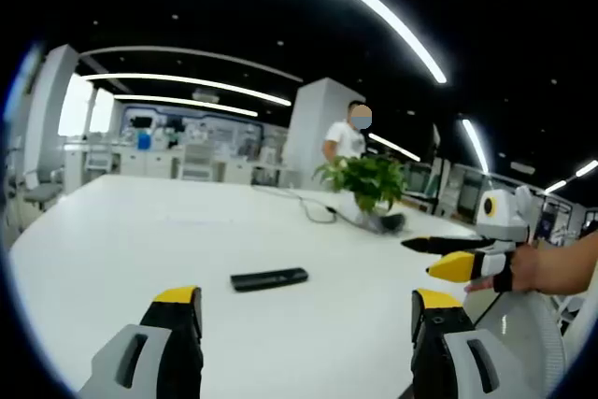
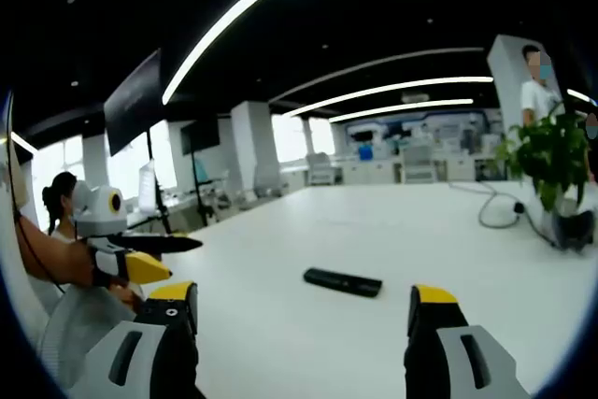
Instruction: Press the specified remote control buttons in sequence, fully releasing each button before pressing the next.
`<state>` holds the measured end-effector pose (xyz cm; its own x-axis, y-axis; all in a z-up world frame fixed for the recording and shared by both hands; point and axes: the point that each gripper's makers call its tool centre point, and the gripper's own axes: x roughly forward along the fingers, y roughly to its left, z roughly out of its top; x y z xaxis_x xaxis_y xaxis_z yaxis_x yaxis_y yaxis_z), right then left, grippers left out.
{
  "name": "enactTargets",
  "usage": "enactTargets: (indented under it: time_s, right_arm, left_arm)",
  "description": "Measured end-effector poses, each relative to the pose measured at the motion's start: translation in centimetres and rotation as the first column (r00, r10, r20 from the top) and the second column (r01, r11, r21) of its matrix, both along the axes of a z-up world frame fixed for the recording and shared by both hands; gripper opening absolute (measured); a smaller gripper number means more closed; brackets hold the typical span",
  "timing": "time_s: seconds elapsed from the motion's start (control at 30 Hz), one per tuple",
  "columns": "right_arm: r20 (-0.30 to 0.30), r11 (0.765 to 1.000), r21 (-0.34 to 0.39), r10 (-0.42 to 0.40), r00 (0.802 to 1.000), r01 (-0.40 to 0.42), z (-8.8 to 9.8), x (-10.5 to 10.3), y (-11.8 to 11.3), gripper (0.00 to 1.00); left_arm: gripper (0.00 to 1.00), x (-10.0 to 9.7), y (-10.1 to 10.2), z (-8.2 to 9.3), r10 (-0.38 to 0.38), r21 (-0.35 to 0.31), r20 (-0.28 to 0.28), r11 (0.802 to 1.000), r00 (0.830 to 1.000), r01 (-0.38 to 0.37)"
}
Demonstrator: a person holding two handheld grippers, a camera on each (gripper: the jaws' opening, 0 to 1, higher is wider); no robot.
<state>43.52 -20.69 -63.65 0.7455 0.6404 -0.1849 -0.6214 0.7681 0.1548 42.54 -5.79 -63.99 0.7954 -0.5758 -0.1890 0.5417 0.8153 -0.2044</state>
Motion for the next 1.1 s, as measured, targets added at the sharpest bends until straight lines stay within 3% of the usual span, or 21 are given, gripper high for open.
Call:
enactTargets:
  time_s: [1.1]
  right_arm:
    - [-0.002, 0.999, -0.035, 0.015, 1.0, -0.015, -0.6, -0.04, 0.36, 0.99]
  left_arm:
    - [0.98, -0.07, -0.13, -0.02, -0.006, 0.002, 0.002, 1.0, 1.0, 0.006]
